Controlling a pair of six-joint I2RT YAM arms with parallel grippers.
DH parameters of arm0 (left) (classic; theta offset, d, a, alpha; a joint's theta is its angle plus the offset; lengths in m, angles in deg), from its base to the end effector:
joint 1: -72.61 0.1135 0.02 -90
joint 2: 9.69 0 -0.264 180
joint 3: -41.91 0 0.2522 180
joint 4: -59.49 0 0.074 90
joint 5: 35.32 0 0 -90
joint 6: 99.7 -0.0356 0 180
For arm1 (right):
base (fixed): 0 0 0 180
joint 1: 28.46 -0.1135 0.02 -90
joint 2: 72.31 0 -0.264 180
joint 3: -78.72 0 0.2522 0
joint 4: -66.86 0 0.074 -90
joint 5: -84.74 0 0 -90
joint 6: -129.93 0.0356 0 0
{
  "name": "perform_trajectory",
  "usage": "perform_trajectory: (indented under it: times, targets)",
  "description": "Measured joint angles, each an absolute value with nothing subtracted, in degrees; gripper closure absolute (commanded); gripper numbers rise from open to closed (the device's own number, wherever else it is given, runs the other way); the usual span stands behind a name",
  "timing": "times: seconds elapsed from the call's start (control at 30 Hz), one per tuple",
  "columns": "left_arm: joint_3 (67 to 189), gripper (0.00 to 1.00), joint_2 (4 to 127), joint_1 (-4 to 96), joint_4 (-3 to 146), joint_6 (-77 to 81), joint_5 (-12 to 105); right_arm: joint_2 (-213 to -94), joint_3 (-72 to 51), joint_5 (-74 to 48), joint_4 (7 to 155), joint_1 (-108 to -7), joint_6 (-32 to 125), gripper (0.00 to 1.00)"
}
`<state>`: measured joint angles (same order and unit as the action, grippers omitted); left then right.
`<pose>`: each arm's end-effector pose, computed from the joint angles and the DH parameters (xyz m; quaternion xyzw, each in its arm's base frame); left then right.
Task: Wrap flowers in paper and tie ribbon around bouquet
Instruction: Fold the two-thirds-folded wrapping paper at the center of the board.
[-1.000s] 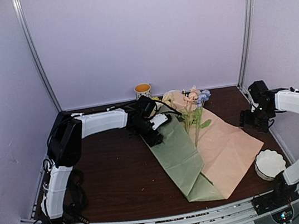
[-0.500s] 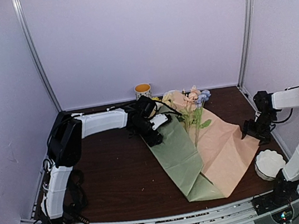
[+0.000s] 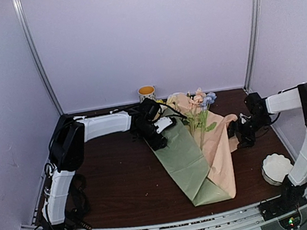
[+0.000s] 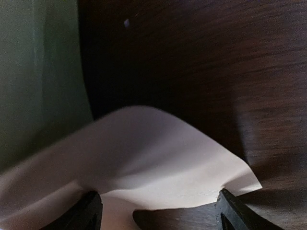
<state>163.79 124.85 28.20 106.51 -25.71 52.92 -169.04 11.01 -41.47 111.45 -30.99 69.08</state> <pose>0.3611 -0.3553 0.1518 0.4891 0.8320 -0.0785 0.2499 0.2992 0.0343 0.1548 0.1735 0.9257 0.3329 0.0464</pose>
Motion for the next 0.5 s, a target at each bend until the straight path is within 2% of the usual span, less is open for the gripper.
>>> perform_trajectory:
  times: [0.2, 0.5]
  targets:
    - [163.98, 0.3, 125.01, 28.2, 106.66, -25.71, 52.9, -168.1, 14.26, -47.7, 105.22, -37.39, 72.59, 0.17]
    - [164.24, 0.29, 125.12, 28.2, 107.06, -25.71, 52.9, -156.54, 24.95, -53.08, 84.3, -48.19, 86.06, 0.17]
